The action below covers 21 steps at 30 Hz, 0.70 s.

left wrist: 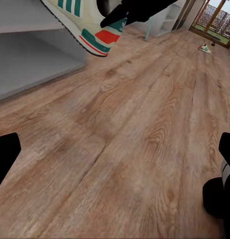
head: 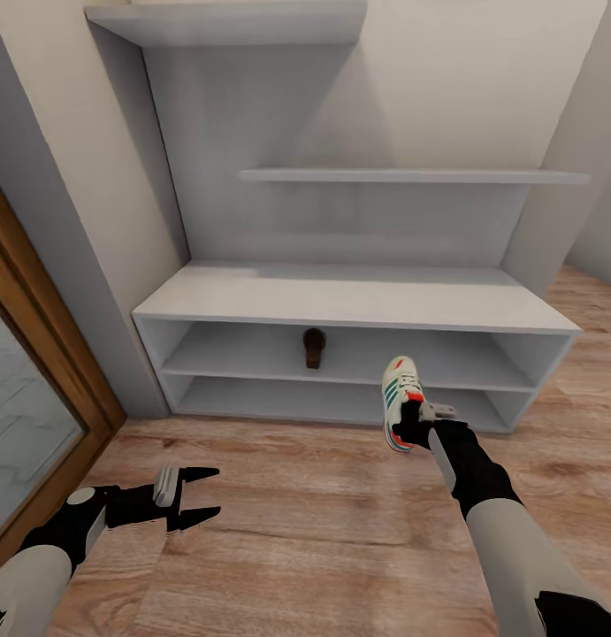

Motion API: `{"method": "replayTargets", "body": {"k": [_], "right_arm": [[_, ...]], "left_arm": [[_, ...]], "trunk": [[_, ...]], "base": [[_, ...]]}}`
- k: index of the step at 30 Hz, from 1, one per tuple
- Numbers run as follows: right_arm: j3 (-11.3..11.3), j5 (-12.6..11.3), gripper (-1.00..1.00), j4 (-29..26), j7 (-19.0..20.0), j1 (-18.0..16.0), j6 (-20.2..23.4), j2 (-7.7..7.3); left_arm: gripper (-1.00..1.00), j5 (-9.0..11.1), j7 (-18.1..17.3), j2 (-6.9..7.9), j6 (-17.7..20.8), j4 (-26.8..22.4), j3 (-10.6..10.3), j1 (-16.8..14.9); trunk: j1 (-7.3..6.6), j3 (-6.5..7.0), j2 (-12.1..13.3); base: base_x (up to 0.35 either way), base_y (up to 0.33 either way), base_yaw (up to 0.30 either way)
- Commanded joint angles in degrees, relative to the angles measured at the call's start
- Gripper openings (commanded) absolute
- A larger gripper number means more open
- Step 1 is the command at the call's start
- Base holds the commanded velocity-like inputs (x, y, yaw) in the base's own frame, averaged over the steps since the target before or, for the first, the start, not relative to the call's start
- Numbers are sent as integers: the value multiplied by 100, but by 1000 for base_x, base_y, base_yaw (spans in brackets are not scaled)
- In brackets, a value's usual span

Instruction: Pick up the two gym shoes and the two sandals from the corridor floor and place them onto the hallstand (shoe rack) in the corridor, making sure they are on the rack and not on the floor. Arrange them so the two gym shoes are next to each other and the two sandals are next to each other.

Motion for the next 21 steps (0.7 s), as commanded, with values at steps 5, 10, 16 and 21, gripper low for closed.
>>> {"method": "replayTargets", "body": {"k": [5,10,16,21], "right_arm": [[-4,6,-100,-4,-12,-2,31,1],[2,6,-100,1,-14,-2,29,1],[3,-2,-100,15,-10,-2,31,1],[3,-3,-100,17,-7,-2,33,1]], "left_arm": [[100,-50,-21,-8,-42,-3,47,-7],[100,-50,-21,-7,-42,-3,47,-7],[100,-50,-21,-46,-42,-3,41,-4],[100,-50,-21,-121,-42,-3,38,-2]], "trunk": [[2,-5,-2],[2,-5,-2],[2,-5,-2],[2,-5,-2]], "base": [[325,0,0],[338,0,0],[344,0,0],[345,0,0]]}}
